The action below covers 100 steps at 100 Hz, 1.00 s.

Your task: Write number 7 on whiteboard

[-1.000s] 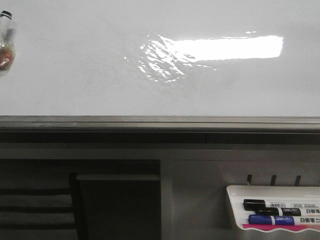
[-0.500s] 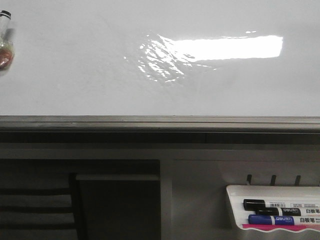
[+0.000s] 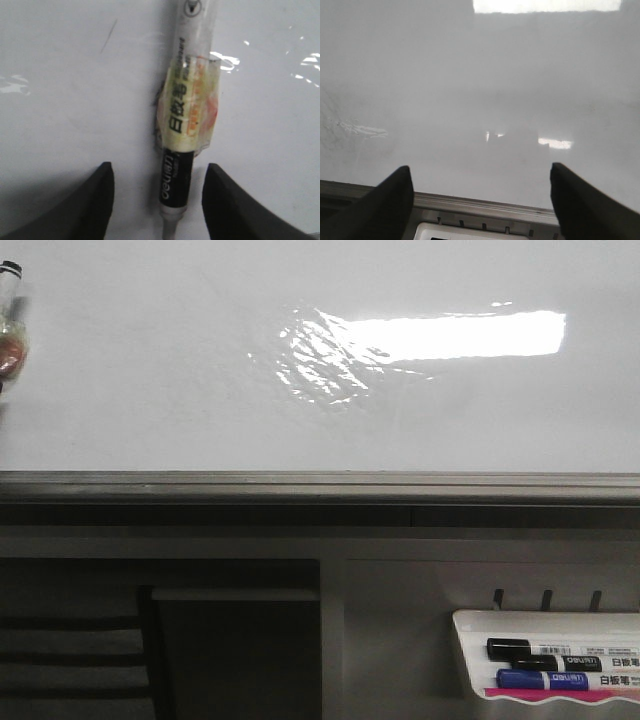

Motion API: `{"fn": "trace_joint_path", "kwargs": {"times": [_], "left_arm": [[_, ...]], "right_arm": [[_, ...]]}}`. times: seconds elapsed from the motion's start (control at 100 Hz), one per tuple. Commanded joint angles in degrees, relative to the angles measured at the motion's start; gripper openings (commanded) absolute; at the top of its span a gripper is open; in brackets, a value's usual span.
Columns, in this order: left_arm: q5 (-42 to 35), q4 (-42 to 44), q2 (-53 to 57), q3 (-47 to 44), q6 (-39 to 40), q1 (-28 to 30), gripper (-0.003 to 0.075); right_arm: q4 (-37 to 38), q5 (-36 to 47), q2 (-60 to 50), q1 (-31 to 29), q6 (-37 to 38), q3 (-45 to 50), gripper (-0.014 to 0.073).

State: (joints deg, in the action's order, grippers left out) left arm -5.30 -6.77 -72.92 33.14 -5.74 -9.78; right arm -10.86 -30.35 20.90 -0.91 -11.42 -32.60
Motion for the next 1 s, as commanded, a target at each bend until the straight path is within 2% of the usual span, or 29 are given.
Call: {"fn": "trace_joint_path", "kwargs": {"times": [0.0,0.15,0.26,0.64,0.71,0.9,0.99], "left_arm": [[-4.69,0.75,0.52,1.70,0.07,-0.52,0.0261],[-5.11,0.82,0.28,1.70,0.07,-0.64,0.0149],[-5.52,0.82,0.28,1.70,0.07,-0.64,0.0095],[-4.99,0.82,0.40,1.91,0.07,-0.64,-0.0020],[0.28,1.88,0.99,3.57,0.07,-0.64,-0.0020],[22.83,3.22,2.66,11.15,0.07,-0.64,-0.0020],[31.07,3.22,3.80,14.29,-3.65,-1.74,-0.0020]], "right_arm": [[-0.29,4.58,0.89,-0.22,-0.63,-1.87,0.0512],[-0.29,4.58,0.89,-0.22,-0.63,-1.87,0.0512],[-0.29,4.58,0.89,-0.22,-0.63,-1.87,0.0512],[-0.29,3.72,1.37,-0.22,-0.63,-2.52,0.0512],[-0.56,0.01,3.03,-0.22,-0.63,-4.35,0.0512],[-0.68,-11.05,11.53,-0.22,-0.63,-11.07,0.0510],[-1.63,-15.55,15.62,-0.22,-2.86,-14.22,0.0510]]}}
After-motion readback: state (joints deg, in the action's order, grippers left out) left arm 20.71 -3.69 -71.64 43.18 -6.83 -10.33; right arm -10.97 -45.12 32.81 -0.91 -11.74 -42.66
